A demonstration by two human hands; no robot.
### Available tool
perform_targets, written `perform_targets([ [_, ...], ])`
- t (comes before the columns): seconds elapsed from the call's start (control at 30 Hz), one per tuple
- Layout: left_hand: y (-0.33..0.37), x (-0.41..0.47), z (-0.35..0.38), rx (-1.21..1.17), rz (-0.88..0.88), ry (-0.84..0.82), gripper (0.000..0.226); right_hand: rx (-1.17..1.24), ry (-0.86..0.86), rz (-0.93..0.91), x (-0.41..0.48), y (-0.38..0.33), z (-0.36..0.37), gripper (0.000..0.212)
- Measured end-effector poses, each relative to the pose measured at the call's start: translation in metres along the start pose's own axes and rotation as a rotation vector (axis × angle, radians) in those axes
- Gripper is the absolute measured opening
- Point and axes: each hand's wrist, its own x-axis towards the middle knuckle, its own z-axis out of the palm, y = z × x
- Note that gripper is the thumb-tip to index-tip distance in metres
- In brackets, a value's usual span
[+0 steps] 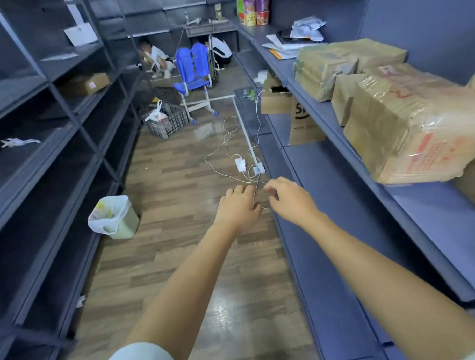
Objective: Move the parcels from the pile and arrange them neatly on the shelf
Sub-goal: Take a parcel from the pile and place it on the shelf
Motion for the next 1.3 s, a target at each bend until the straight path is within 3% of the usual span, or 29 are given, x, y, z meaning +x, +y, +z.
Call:
perform_targets([
  [0.27,-0.035,0.100,0.000,-0.017,0.019,-0.045,0.043,0.005,-0.035,0.045,0.101,0.017,0.018,0.028],
  [0.67,-0.079,0.317,-0.036,0.015,0.434,-0.111,0.045,0.057,0.207,0.375,0.254,0.031,0.018,0.026],
  [0.97,-0.017,0.416,-0.024,-0.094,0.788,-0.199,0.046,0.021,0.517,0.549,0.297,0.059,-0.047,0.027],
  [1.17,0.041,0.474,-0.038,-0.163,0.990,-0.118,0.038,-0.127,0.723,0.605,0.326,0.097,-0.108,0.028],
  [1.3,0.073,0.501,-0.061,-0.210,1.217,-0.016,0.036,-0.192,0.845,0.628,0.344,0.124,-0.149,0.025],
])
